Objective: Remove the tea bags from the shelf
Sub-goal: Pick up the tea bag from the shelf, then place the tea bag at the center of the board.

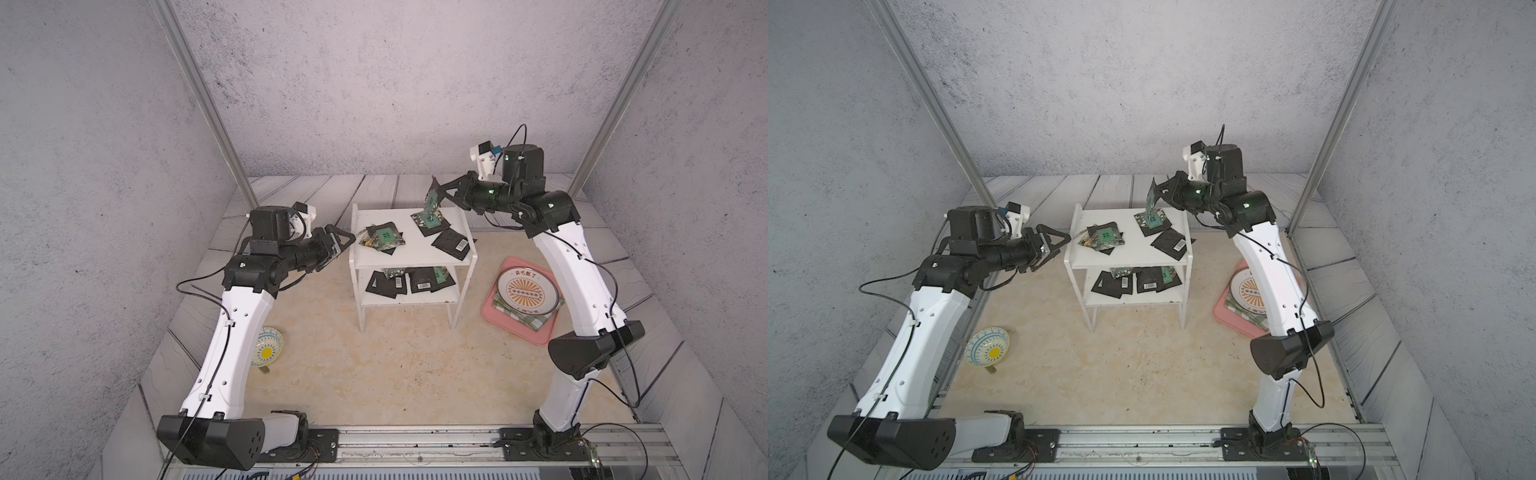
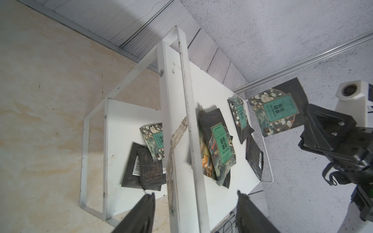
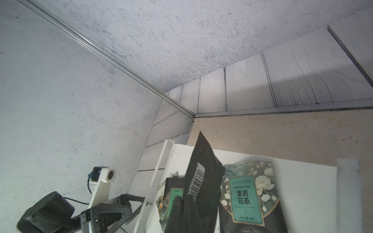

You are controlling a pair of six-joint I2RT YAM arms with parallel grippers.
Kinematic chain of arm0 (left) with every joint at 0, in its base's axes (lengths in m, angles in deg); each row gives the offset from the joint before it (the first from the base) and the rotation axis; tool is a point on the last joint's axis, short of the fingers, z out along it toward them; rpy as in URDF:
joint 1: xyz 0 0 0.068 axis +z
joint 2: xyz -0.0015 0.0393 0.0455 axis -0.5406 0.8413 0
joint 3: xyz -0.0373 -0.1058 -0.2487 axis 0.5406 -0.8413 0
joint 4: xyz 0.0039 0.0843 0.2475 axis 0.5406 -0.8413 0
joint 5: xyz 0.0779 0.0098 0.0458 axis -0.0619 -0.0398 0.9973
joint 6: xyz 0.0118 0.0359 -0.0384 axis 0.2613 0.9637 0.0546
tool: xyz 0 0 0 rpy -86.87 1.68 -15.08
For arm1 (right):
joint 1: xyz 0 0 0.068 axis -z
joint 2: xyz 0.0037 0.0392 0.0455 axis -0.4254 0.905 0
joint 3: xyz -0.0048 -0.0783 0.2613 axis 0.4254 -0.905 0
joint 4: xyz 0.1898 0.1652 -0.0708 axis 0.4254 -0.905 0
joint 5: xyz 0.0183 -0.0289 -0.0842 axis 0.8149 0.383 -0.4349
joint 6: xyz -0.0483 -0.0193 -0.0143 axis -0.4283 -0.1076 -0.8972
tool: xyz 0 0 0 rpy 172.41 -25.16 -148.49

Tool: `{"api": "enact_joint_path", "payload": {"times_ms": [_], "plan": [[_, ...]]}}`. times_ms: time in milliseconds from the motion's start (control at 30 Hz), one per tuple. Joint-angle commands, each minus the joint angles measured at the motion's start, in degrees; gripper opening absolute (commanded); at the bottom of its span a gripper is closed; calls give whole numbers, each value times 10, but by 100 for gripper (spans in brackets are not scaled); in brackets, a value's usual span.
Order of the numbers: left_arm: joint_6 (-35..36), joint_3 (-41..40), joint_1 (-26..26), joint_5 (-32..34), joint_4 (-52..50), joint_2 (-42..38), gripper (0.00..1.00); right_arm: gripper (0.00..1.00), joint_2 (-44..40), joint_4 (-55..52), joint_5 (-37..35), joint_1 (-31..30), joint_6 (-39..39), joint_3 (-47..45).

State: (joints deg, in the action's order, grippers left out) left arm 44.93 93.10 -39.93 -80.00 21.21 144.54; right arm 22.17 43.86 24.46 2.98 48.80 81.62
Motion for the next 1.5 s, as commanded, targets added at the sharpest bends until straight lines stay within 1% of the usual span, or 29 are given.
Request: {"api": "enact_joint_path", "payload": {"times_ms": [0, 133, 267, 367, 500, 533, 800, 933, 1033, 1200, 1267, 1333, 1467], "plan": [[2, -7, -3, -6, 10, -14, 67, 0, -44, 51, 15, 9, 23, -18], [6, -10, -3, -7, 9, -20, 68, 0, -69, 57, 16, 15, 28, -35], [13, -18, -3, -10, 9, -29, 69, 0, -108, 65, 15, 27, 29, -79], [19, -31, -4, -11, 8, -40, 70, 0, -155, 78, 21, 53, 42, -144], [25, -54, -6, -11, 12, -60, 71, 0, -235, 154, 53, 107, 103, -281], [27, -60, -8, -10, 13, -66, 71, 0, -253, 156, 54, 118, 105, -303], [41, -124, -16, -5, 20, -111, 73, 0, -366, 86, 21, 165, 60, -416], [45, -167, -19, 6, 24, -134, 73, 0, -417, 62, 14, 198, 56, -515], [50, -200, -22, 18, 24, -153, 73, 0, -451, 55, 13, 212, 55, -600], [59, -259, -27, 47, 24, -178, 73, 0, -495, 71, 13, 212, 62, -731], [59, -281, -30, 51, 31, -184, 73, 0, -504, 64, -1, 212, 52, -767], [54, -304, -32, 53, 40, -188, 73, 0, -506, 70, -2, 212, 48, -804], [46, -338, -42, 57, 53, -191, 73, 0, -494, 85, 18, 212, 43, -871]]}}
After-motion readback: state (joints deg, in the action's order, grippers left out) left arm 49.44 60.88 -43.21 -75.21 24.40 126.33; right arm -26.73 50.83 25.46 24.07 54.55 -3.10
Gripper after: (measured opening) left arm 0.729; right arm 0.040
